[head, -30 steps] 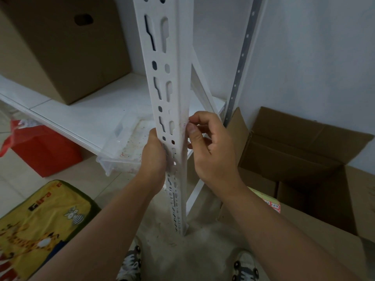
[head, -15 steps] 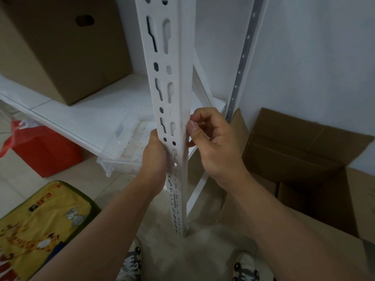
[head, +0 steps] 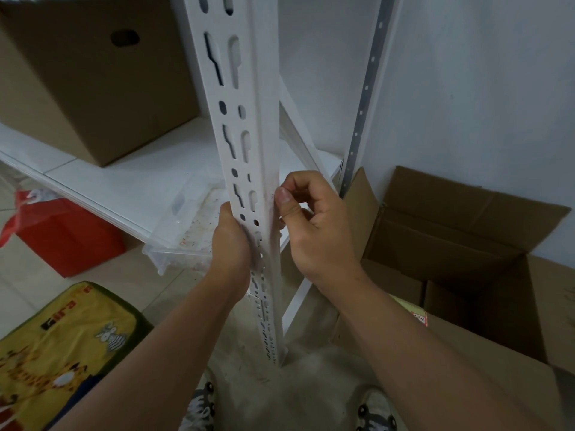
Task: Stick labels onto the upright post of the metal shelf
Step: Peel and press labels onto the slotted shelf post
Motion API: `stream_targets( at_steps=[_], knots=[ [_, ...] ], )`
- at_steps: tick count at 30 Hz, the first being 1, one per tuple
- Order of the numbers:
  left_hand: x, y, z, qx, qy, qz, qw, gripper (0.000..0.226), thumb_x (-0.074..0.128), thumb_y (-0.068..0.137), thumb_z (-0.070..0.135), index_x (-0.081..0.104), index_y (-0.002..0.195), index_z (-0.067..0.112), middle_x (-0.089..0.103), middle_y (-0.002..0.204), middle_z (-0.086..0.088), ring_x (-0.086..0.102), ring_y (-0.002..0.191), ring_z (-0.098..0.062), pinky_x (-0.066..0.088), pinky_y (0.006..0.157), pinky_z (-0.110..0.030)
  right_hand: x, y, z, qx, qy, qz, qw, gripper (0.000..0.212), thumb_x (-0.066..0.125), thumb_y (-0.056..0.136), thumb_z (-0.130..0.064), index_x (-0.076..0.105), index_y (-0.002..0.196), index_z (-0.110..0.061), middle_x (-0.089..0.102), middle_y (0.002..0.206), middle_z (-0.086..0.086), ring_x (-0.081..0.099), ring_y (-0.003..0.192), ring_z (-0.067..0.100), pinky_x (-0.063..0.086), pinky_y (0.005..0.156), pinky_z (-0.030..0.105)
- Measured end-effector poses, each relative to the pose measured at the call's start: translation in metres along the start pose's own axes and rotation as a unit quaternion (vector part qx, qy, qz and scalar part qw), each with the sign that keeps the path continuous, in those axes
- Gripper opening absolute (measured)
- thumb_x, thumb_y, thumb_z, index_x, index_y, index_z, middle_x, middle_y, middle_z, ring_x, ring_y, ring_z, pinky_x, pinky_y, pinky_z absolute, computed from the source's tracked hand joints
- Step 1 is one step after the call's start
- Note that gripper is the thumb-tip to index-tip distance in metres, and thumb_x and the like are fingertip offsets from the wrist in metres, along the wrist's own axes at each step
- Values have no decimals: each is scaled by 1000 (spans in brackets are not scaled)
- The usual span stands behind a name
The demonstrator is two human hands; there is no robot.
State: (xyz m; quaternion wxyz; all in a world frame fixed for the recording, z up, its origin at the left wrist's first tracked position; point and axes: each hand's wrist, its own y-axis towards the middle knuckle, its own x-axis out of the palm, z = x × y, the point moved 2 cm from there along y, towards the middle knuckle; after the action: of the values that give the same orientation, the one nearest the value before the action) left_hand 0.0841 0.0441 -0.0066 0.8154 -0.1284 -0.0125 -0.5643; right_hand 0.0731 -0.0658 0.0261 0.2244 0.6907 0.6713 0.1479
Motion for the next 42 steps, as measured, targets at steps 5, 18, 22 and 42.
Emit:
stream_targets(
  at_steps=[5,18,22,42],
  knots=[
    [1,0,0,13,3,9,1000,48,30,100,35,65,71,22,68,65,2,66,69,-18,52,77,-38,0,-1,-1,-3,-13,-2,1000,9,55,94,-11,55,87,-16,58,83,-6,56,78,10,54,73,37],
    [-2,-2,1,5,33,2,999,48,29,100,41,69,97,15,74,92,-8,68,95,-32,49,95,-53,0,-2,-3,-28,-13,-32,999,12,53,96,-16,48,103,-25,53,93,-25,56,92,3,55,76,24],
    [-5,2,-1,-6,32,-6,999,50,30,98,44,70,104,14,74,96,-10,69,97,-30,47,97,-55,1,-2,-3,-63,-41,-5,997,11,54,95,-12,52,99,-22,54,93,-22,57,89,1,51,74,15],
    [-1,-4,2,-2,18,-1,1000,49,29,98,40,68,97,10,67,89,-16,63,83,-36,50,84,-44,4,-4,4,-12,-31,-4,999,18,51,97,-18,51,91,-35,58,90,-18,61,88,12,57,73,41]
  ],
)
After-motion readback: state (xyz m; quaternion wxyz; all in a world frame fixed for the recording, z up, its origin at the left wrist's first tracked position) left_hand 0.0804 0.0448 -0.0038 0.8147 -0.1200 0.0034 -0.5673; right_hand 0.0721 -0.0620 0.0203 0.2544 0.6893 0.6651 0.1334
